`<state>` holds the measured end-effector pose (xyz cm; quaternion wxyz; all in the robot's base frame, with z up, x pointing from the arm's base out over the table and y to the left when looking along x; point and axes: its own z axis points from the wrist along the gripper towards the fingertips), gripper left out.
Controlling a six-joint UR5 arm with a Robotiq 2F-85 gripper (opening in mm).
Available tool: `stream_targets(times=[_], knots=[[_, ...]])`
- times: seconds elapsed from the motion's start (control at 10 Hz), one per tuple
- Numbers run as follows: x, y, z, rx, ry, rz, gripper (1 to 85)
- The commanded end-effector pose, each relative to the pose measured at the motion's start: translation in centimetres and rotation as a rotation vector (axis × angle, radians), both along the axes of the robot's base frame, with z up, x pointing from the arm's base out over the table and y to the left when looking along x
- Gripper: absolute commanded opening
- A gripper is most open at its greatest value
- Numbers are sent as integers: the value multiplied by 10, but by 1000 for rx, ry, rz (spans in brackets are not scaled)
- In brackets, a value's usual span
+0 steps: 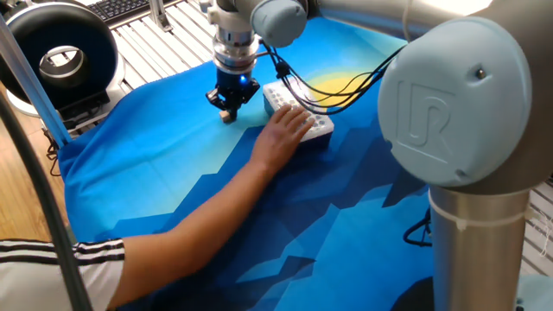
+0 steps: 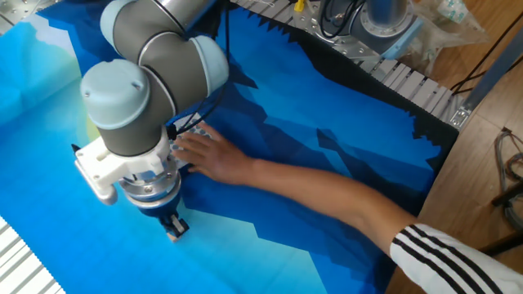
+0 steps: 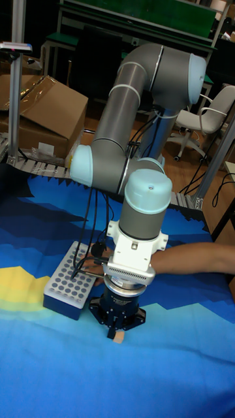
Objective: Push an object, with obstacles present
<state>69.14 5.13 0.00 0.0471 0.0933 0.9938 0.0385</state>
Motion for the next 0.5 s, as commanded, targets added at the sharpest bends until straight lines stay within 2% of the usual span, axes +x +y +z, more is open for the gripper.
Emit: stream_targets(times=[0.0, 0.2, 0.3, 0.4], knots=[[-4, 10, 1, 19, -5, -14, 10], [-11, 12, 5, 9, -8, -21, 10], [-11, -3, 6, -41, -4, 18, 10], [-5, -27, 10, -107, 2, 75, 10]])
